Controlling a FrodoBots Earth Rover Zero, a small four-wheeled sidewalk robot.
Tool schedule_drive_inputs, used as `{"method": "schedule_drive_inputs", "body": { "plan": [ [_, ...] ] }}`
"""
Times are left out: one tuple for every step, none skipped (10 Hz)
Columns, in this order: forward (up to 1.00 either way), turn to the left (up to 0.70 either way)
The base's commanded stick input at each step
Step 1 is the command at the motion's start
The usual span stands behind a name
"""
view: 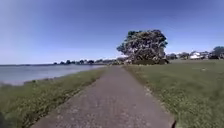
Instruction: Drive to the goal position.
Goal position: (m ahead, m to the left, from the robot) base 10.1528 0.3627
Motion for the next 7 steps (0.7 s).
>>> {"method": "schedule_drive_inputs", "body": {
  "plan": [
    [0.70, 0.00],
    [0.70, 0.00],
    [0.70, 0.00],
    [0.70, 0.00],
    [0.70, 0.00],
    [0.70, 0.00],
    [0.70, 0.00]
  ]
}}
